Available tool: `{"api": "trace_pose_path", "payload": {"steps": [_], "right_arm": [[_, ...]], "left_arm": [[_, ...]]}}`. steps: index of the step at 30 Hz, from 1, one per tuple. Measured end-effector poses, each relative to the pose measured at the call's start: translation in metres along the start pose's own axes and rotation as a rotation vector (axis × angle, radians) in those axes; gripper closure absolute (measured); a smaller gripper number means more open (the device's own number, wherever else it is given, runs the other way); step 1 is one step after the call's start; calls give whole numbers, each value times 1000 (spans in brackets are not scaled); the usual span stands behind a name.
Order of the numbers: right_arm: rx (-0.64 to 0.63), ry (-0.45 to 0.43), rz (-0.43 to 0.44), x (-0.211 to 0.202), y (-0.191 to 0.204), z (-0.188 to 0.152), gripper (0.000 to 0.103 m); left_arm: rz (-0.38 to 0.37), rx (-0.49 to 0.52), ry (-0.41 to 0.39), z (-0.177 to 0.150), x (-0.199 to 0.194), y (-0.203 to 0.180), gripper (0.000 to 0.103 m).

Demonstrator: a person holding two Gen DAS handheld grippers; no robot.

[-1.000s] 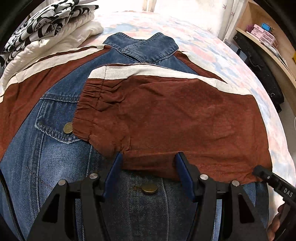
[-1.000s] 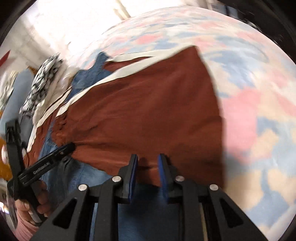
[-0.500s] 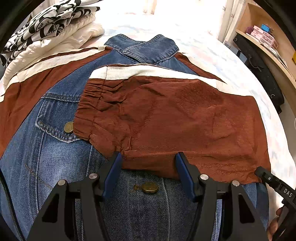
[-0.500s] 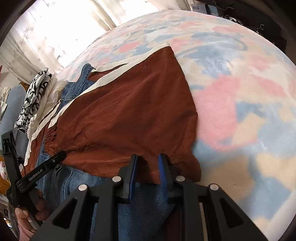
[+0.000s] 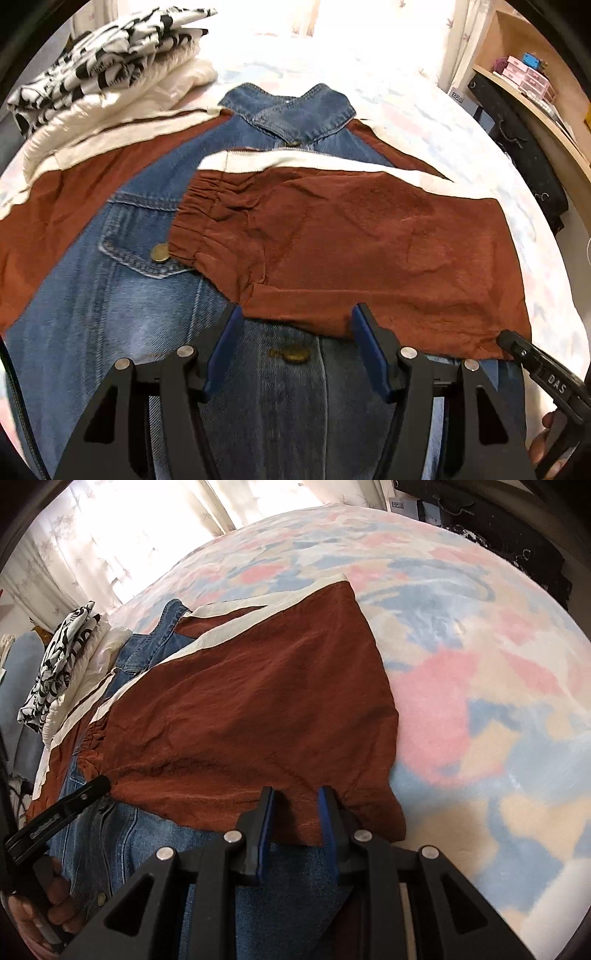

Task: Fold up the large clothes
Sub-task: 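Press the folded brown sleeve flat on the denim front with the left gripper, then move the left gripper to the other brown sleeve and grasp its cuff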

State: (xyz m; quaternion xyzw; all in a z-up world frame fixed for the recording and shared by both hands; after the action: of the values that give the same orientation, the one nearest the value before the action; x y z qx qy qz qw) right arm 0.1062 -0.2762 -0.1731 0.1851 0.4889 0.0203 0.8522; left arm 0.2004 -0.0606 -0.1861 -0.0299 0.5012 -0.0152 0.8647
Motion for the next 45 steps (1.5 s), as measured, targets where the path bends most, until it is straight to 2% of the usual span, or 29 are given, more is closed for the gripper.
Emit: {"api": "trace_pose_path", "payload": {"steps": [10, 15, 17, 20, 27, 36, 45], "right_arm": [[-57, -14, -26, -34, 33, -10, 78], [-112, -25, -18, -56, 59, -19, 77], [-127, -28, -9, -62, 69, -22, 77], [-162, -40, 4, -71, 91, -28, 77], [-240, -48, 49, -79, 153, -41, 72], [-377, -41, 88, -73, 244, -62, 71], [-485, -47, 132, -55, 325, -79, 71]], "left_arm": [[15, 36, -55, -10, -64, 7, 39], [64, 51, -109, -19, -103, 26, 36], [81, 50, -133, -22, -114, 37, 32], [124, 41, -170, -29, -133, 60, 29], [184, -20, -215, -48, -165, 127, 28], [192, -119, -235, -57, -177, 204, 28], [176, -271, -222, -64, -163, 297, 28]]}}
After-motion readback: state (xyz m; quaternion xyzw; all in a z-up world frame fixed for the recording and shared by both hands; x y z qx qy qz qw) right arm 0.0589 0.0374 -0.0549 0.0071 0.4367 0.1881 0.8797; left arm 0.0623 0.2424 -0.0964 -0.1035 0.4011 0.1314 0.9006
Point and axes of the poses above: each gripper's, at about its wrist camera, not at the fingertips, and x roughly the way its jaws point, y to its left, z to its top, the point moved 6 cm from there along x, roughly the way its jaws point, and after that the axes turned 6 degrees about z, right-handed, at the moved point
